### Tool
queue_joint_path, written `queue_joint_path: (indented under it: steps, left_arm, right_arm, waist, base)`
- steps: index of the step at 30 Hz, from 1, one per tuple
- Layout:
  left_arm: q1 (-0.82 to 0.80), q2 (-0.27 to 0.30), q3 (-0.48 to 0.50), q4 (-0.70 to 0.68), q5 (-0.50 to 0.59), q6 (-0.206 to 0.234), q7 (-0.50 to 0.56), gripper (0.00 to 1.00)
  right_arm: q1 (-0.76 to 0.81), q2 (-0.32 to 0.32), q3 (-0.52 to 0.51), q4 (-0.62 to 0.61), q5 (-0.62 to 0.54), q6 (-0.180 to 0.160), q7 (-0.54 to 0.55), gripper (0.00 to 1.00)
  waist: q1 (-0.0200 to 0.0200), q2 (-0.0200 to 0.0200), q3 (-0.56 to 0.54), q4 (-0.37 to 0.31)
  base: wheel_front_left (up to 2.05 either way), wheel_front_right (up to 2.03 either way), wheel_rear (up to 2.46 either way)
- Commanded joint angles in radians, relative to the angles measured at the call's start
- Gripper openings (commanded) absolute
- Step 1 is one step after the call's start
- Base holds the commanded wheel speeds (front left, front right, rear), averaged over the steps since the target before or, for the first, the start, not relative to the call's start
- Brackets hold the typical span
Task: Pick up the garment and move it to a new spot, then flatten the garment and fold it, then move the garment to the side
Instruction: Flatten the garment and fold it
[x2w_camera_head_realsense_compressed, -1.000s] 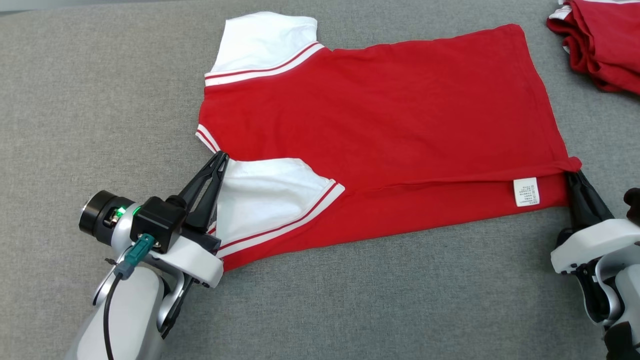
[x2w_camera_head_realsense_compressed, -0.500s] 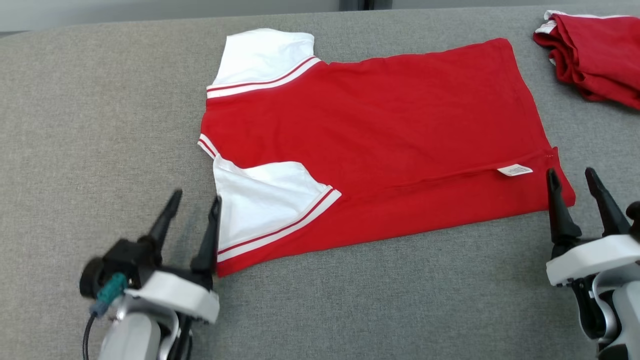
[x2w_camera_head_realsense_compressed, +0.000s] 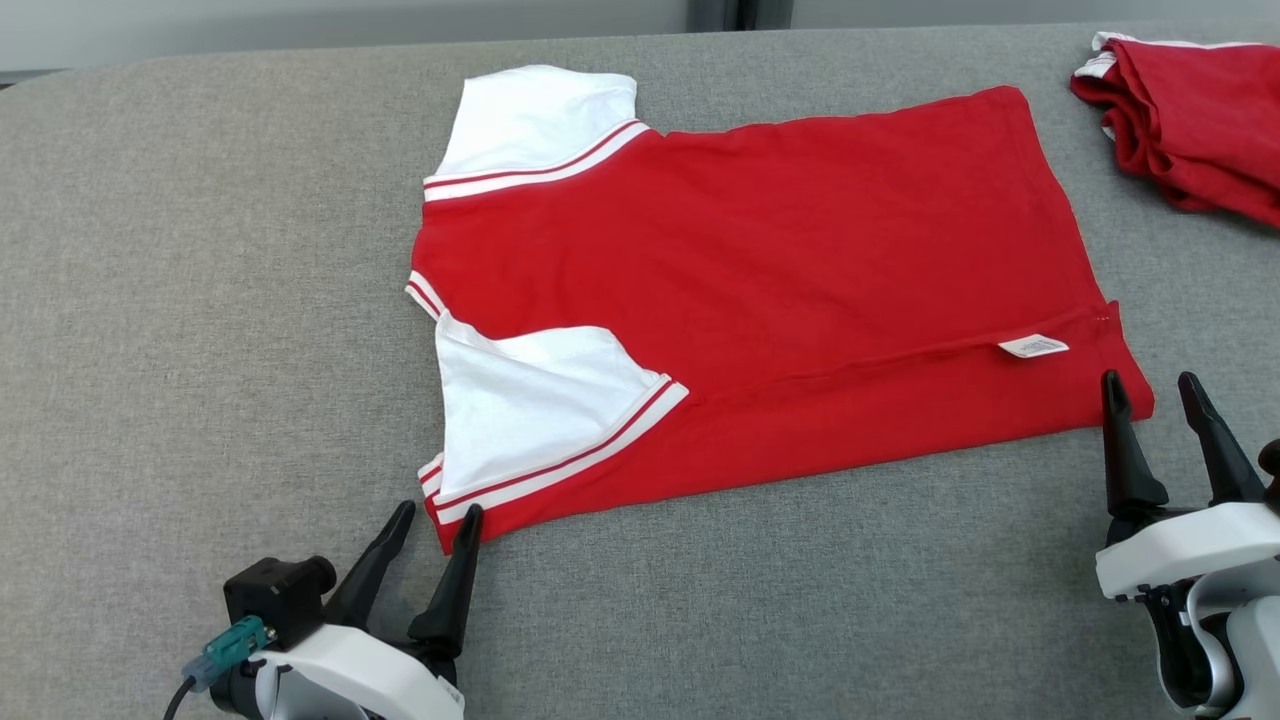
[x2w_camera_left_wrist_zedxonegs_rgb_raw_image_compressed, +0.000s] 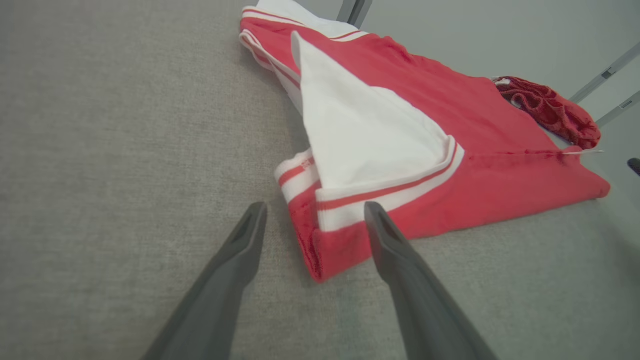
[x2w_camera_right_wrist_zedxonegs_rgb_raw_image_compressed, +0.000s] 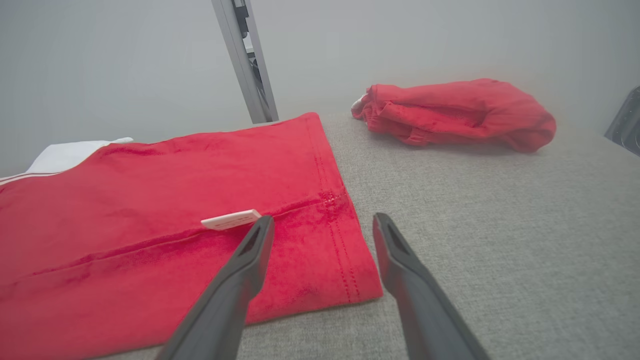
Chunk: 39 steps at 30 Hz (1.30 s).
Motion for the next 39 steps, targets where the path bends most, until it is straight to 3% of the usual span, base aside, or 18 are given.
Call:
queue_joint_path:
  steps: [1,3,4,6,7,8,9,10,17,23,24,25,26,31,39]
  left_arm:
    - [0.016,0.004,0.002,-0.020,-0.026,0.002,0.036,1.00]
    - [0.021,-0.001,0.006,-0.016,-0.041,0.007,0.045,0.99]
    - [0.019,-0.001,0.007,-0.013,-0.043,0.008,0.045,0.94]
    - [0.010,-0.004,0.011,0.001,-0.054,0.008,0.046,0.60]
    - [0.010,-0.004,0.011,0.001,-0.054,0.008,0.046,0.60]
    - [0.005,-0.003,0.010,0.010,-0.054,0.008,0.046,0.45]
    - [-0.002,0.000,0.009,0.018,-0.053,0.008,0.043,0.25]
    - [-0.007,-0.001,0.007,0.025,-0.056,0.007,0.042,0.00]
    - [-0.030,0.012,-0.010,0.051,-0.056,0.004,0.047,0.00]
    - [-0.038,0.020,-0.024,0.059,-0.058,0.002,0.041,0.00]
    - [-0.041,0.022,-0.026,0.060,-0.060,0.001,0.041,0.00]
    - [-0.043,0.023,-0.028,0.061,-0.061,0.001,0.038,0.00]
    - [-0.045,0.023,-0.031,0.062,-0.061,0.001,0.037,0.00]
    - [-0.052,0.038,-0.040,0.072,-0.052,0.000,0.028,0.00]
    - [-0.013,0.069,-0.032,0.040,-0.048,0.015,0.029,0.00]
  right_arm:
    - [0.006,-0.002,-0.003,-0.005,-0.004,0.000,-0.006,1.00]
    - [0.003,-0.004,-0.001,-0.004,-0.005,0.000,-0.006,1.00]
    - [0.002,-0.005,0.001,-0.003,-0.006,0.000,-0.006,1.00]
    - [-0.004,-0.007,0.008,0.010,-0.003,0.000,-0.006,1.00]
    - [-0.004,-0.007,0.008,0.010,-0.003,0.000,-0.006,1.00]
    - [-0.008,-0.008,0.014,0.026,0.001,0.000,-0.006,1.00]
    - [-0.017,-0.012,0.022,0.041,0.004,0.000,-0.006,1.00]
    - [-0.031,-0.016,0.028,0.056,0.008,0.000,-0.006,1.00]
    - [-0.107,-0.020,0.056,0.171,0.103,0.000,-0.006,1.00]
    - [-0.166,-0.036,0.143,0.308,0.193,0.000,-0.005,1.00]
    - [-0.171,-0.039,0.159,0.322,0.209,0.000,-0.005,0.64]
    - [-0.175,-0.043,0.177,0.333,0.223,0.000,-0.005,0.37]
    - [-0.178,-0.046,0.195,0.346,0.235,0.000,-0.004,0.00]
    - [-0.165,-0.071,0.274,0.356,0.294,0.000,-0.002,0.00]
    - [-0.090,-0.123,0.306,0.274,0.340,0.000,-0.002,0.00]
  waist:
    - [0.0000,0.0000,0.002,-0.001]
    - [0.0000,0.0000,0.004,-0.002]
    - [0.0000,0.0000,0.005,-0.002]
    - [0.0000,0.0000,0.006,-0.004]
    - [0.0000,0.0000,0.006,-0.004]
    - [0.0000,0.0000,0.006,-0.005]
    - [0.0000,0.0000,0.006,-0.006]
    - [0.0000,0.0000,0.005,-0.009]
    - [0.0000,0.0000,0.003,-0.012]
    - [0.0000,0.0000,0.004,0.002]
    - [0.0000,0.0000,0.005,0.003]
    - [0.0000,0.0000,0.005,0.005]
    - [0.0000,0.0000,0.005,0.007]
    - [0.0000,0.0000,-0.001,0.008]
    - [0.0000,0.0000,-0.023,-0.006]
  base:
    - [0.00,0.00,0.00]
    - [0.00,0.00,0.00]
    - [0.00,0.00,0.00]
    - [0.00,0.00,0.00]
    - [0.00,0.00,0.00]
    - [0.00,0.00,0.00]
    - [0.00,0.00,0.00]
    - [0.00,0.00,0.00]
    - [0.00,0.00,0.00]
    - [0.00,0.00,0.00]
    - [0.00,0.00,0.00]
    - [0.00,0.00,0.00]
    - [0.00,0.00,0.00]
    - [0.00,0.00,0.00]
    - [0.00,0.00,0.00]
